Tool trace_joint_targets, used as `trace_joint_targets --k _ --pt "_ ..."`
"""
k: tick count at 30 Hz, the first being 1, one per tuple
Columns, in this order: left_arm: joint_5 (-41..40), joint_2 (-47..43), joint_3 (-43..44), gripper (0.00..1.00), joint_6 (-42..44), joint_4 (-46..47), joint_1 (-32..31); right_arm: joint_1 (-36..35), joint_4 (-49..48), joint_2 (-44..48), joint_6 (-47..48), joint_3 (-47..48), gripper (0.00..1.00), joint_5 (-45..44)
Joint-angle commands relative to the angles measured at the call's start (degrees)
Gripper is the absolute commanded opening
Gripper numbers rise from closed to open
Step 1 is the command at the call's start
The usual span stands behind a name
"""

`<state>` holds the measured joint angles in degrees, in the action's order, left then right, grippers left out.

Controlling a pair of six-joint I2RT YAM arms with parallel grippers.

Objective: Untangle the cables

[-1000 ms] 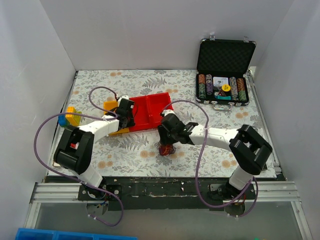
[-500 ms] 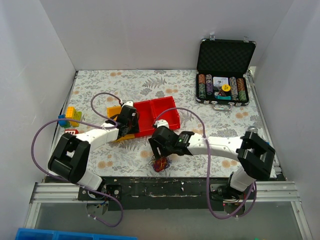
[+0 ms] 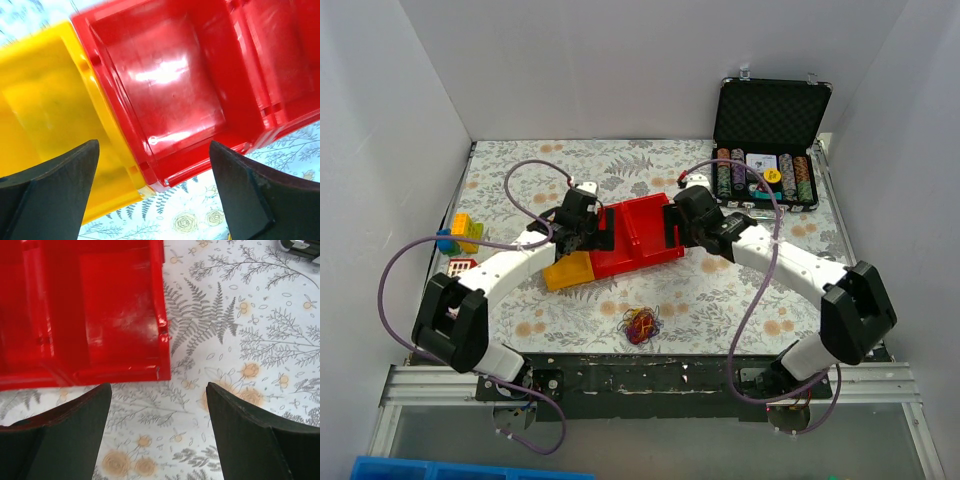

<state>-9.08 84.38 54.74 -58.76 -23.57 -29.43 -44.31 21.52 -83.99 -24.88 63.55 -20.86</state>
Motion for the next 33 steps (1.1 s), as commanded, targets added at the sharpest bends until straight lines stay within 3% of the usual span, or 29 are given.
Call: trace_joint_targets --k 1,9,13,16,19,27,31,33 --pt "-5.9 -6.8 6.9 0.95 6.2 -5.2 0.8 3.0 -4.8 -5.7 5.6 4.4 0.85 1.8" --pt "-10.7 -11.5 3.9 0.98 11.6 -7.4 10.9 5.2 -7.2 -15.1 7.1 9.6 0.79 2.9" --pt "-7.6 -11.3 1.3 0.98 15.2 -5.6 18.1 5.2 -7.4 -16.2 5.5 7.8 0.60 3.2" --pt "-6.5 -10.2 -0.3 0.97 17.2 -3.6 19.7 5.3 -9.9 -13.8 3.5 2.0 0.42 3.1" --pt "-5.2 -8.7 -1.3 0.93 18.0 -2.9 19.8 5.1 -11.5 -10.9 1.6 -3.1 0.32 3.0" --pt "0.7 -4.7 -0.8 0.74 16.1 -4.6 19.8 3.5 -13.5 -1.6 -2.6 -13.9 0.20 1.7" --pt "2.0 -5.2 -2.0 0.73 16.1 -3.6 19.7 2.4 -13.7 2.2 -4.2 -16.7 0.23 0.9" --pt "3.3 -5.7 -1.8 0.71 16.6 -3.8 19.7 2.1 -13.3 2.9 -4.6 -16.9 0.31 0.5"
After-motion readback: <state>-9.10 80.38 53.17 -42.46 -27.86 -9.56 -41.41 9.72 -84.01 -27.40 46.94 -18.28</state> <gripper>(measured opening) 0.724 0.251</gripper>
